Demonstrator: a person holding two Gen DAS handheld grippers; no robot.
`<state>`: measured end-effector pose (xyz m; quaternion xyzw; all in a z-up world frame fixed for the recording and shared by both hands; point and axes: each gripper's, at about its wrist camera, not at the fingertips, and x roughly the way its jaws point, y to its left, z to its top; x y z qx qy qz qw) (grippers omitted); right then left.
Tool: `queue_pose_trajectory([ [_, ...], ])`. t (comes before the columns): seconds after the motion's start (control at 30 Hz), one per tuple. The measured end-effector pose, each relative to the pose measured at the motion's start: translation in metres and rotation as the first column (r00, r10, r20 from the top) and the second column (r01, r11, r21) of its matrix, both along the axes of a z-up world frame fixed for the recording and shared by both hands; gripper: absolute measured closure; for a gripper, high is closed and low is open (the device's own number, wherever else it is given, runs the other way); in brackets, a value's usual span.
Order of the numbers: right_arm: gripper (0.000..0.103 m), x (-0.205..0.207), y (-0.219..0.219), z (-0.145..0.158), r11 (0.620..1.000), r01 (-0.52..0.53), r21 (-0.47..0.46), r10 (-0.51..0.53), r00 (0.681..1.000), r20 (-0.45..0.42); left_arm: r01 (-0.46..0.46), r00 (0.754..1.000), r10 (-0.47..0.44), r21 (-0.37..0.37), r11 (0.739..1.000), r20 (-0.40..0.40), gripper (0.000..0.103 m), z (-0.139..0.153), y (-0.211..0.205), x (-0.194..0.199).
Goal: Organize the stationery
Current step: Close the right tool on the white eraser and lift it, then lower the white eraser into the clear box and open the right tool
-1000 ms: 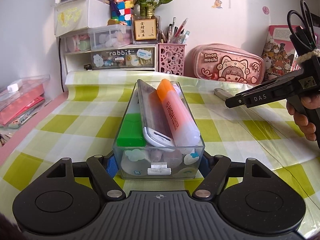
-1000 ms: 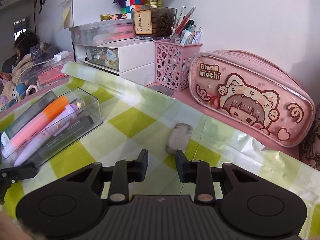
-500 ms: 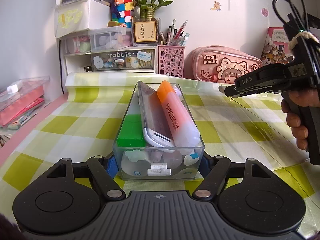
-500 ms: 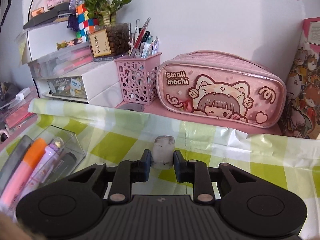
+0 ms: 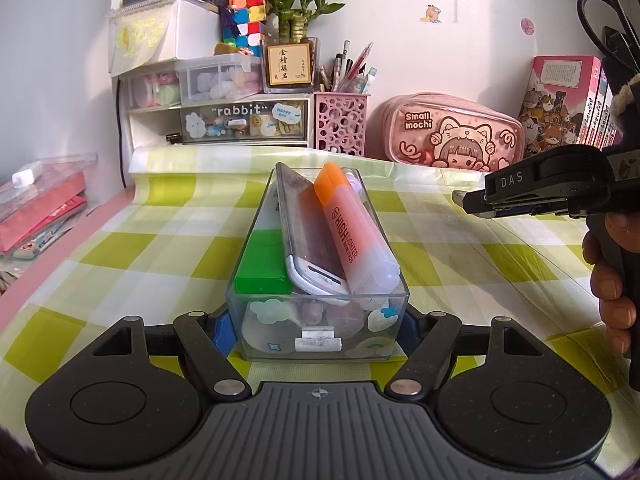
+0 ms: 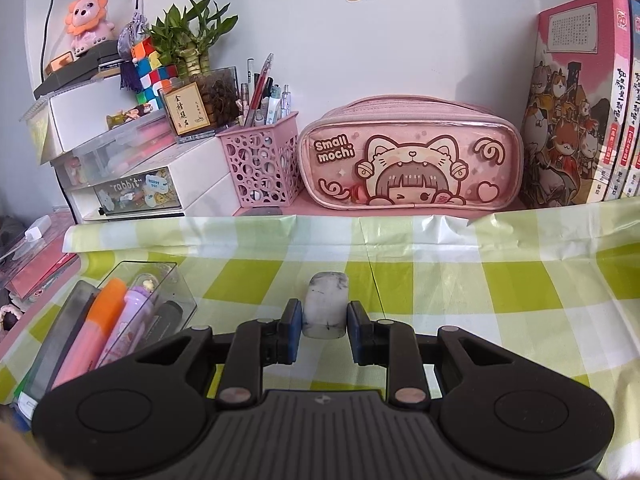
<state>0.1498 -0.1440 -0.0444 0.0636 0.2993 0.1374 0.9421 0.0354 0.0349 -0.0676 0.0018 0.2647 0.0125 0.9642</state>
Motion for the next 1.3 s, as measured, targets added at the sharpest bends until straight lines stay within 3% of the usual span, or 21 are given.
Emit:
queue_pose_trajectory([
  [0.17,0.091,-0.010,0.005,-0.005,0.998,0.004,-0.070,-0.004,1.000,0.000,-0.002,1.000,0.002,0.000,1.000,0.000,0.030,0.000,0.000,0.000],
  [0.37,0.091,-0.023,0.001,-0.008,0.999,0.003,-0.053,-0.005,0.999,-0.032,-0.007,1.000,0.007,0.006,1.000,0.003,0.030,-0.001,-0.001,-0.001],
  [0.63,0.091,-0.039,-0.016,0.027,0.983,-0.058,0.176,0.064,0.997,-0.030,-0.008,1.000,0.008,0.012,1.000,0.001,0.030,0.000,-0.003,-0.002],
  [0.87,0.091,-0.038,-0.019,0.033,0.973,-0.043,0.227,0.056,0.997,-0.055,-0.007,1.000,0.007,0.013,1.000,0.002,0.030,0.000,-0.002,-0.003],
  [1.07,0.091,-0.024,-0.001,0.054,0.931,-0.154,0.331,0.185,0.981,-0.064,-0.008,1.000,0.008,0.010,1.000,0.000,0.030,0.000,-0.002,-0.002],
  [1.3,0.091,0.007,0.028,0.062,0.912,-0.207,0.354,0.258,0.961,-0.104,-0.008,1.000,0.008,0.011,1.000,0.001,0.030,0.000,-0.002,-0.002],
])
